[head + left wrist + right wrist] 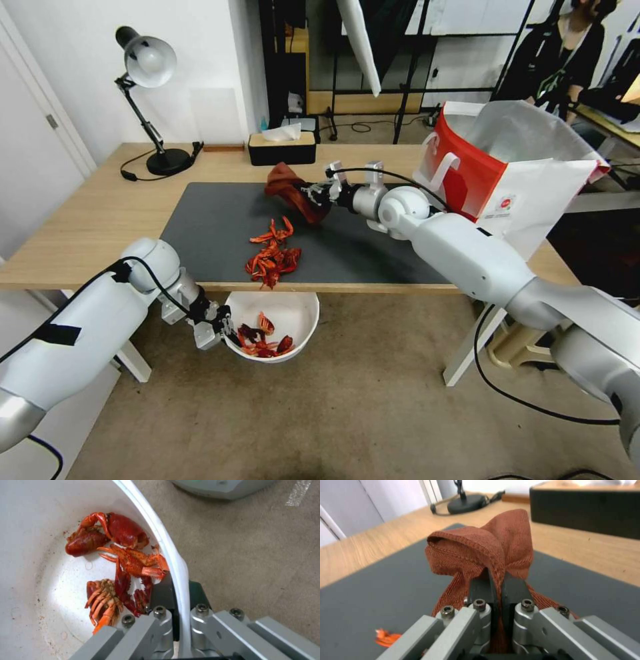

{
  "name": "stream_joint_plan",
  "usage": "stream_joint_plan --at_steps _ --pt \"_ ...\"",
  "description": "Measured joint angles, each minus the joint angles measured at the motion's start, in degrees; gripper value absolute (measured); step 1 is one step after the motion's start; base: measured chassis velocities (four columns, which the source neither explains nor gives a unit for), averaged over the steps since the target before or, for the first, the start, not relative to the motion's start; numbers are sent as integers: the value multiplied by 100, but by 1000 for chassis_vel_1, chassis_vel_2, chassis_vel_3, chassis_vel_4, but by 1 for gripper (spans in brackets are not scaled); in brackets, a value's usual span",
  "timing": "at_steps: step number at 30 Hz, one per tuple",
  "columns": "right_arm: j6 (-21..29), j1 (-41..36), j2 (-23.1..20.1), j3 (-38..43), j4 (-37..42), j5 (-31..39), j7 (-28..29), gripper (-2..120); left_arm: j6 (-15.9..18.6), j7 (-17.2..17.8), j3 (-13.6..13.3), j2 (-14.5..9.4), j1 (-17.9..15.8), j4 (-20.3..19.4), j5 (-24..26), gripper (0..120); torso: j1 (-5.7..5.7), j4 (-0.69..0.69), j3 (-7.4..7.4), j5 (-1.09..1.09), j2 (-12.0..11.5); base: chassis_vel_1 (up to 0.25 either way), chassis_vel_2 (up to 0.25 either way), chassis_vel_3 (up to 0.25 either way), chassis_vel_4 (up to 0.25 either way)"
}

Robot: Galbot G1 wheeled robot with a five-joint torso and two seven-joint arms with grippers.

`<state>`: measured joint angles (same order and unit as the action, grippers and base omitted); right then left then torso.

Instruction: Sweep shrimp from table into container with towel, then put container into takeout bag.

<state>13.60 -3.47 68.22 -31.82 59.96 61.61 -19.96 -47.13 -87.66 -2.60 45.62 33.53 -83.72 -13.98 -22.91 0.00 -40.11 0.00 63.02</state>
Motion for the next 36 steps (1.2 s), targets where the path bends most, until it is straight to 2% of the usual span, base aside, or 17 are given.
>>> stream_joint_plan --at_steps 11,18,23,36 --pt "127 320 430 -492 -574 -348 56 0 0 0 40 -42 83 -62 45 0 0 0 0 0 0 0 0 0 0" --pt "192 379 502 -614 -654 -443 -1 0 0 0 84 -54 102 -69 82 0 0 -1 0 0 0 0 0 0 0" --pt "240 373 462 -700 -503 -453 -16 0 0 0 98 -48 113 -69 88 0 -1 1 0 0 0 0 0 0 0" --pt "378 276 12 -1009 227 -355 53 0 0 0 140 19 119 -63 99 0 0 -1 0 1 0 0 0 0 0"
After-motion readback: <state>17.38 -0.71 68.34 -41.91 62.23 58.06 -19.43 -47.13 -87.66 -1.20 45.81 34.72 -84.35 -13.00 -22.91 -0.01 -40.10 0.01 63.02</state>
